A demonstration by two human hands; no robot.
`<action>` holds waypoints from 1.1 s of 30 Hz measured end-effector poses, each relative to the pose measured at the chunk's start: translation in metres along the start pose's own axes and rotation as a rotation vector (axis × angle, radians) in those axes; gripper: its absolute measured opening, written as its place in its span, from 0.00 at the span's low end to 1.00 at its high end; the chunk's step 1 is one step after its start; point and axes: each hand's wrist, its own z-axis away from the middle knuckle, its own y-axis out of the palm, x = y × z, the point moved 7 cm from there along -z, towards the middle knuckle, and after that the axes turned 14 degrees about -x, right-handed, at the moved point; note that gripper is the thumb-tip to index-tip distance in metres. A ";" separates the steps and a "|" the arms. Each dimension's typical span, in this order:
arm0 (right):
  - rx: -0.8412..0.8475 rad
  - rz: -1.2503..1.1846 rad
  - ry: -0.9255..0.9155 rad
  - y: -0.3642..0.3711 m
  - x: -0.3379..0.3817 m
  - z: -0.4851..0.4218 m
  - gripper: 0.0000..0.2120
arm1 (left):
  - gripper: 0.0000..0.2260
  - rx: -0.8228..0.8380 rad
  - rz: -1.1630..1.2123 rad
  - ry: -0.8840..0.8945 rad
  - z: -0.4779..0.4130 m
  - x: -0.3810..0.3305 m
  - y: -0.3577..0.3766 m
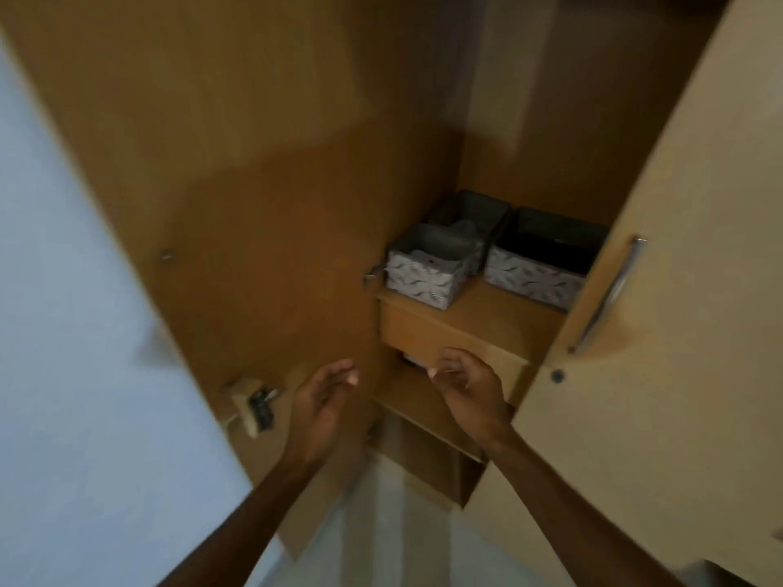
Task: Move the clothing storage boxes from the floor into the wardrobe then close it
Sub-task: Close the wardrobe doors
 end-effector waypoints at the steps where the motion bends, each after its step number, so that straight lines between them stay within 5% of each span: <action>1: 0.077 -0.039 0.003 0.026 0.011 0.011 0.15 | 0.10 -0.072 -0.036 0.024 0.003 0.000 -0.034; 7: 0.324 -0.171 -0.074 0.136 0.080 0.062 0.18 | 0.09 -0.391 -0.135 0.198 0.018 -0.044 -0.167; 12: 0.371 -0.204 -0.187 0.178 0.140 0.079 0.18 | 0.11 -0.484 -0.249 0.270 -0.004 -0.084 -0.196; 17: 0.359 -0.225 -0.244 0.189 0.176 0.087 0.20 | 0.15 -0.290 -0.204 0.228 -0.036 -0.094 -0.175; 21: 0.295 -0.209 -0.292 0.170 0.177 0.096 0.19 | 0.12 -0.350 -0.103 0.197 -0.025 -0.093 -0.167; 24: 0.204 -0.214 -0.302 0.144 0.170 0.103 0.18 | 0.12 -0.337 -0.095 0.253 -0.010 -0.092 -0.158; 28: 0.044 -0.252 -0.321 0.095 0.160 0.102 0.23 | 0.15 -0.117 -0.027 0.324 0.008 -0.095 -0.125; 33: -0.187 -0.186 -0.391 0.028 0.145 0.098 0.22 | 0.06 0.027 -0.052 0.390 0.018 -0.098 -0.063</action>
